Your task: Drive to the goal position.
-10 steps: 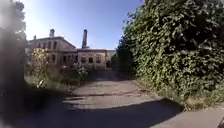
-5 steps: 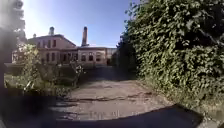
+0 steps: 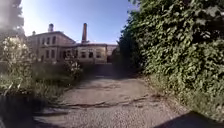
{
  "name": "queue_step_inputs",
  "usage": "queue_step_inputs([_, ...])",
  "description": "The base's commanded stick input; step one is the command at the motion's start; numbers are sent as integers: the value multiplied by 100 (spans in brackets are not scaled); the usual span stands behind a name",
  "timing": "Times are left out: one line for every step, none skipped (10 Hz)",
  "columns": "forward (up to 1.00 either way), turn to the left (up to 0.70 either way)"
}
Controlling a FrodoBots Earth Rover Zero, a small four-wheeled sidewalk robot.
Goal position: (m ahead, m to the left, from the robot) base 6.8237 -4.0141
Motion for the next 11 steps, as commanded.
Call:
queue_step_inputs([70, 0])
queue_step_inputs([70, 0])
queue_step_inputs([70, 0])
queue_step_inputs([70, 0])
queue_step_inputs([70, 0])
queue_step_inputs([70, 0])
queue_step_inputs([70, 0])
queue_step_inputs([70, 0])
queue_step_inputs([70, 0])
queue_step_inputs([70, 0])
queue_step_inputs([70, 0])
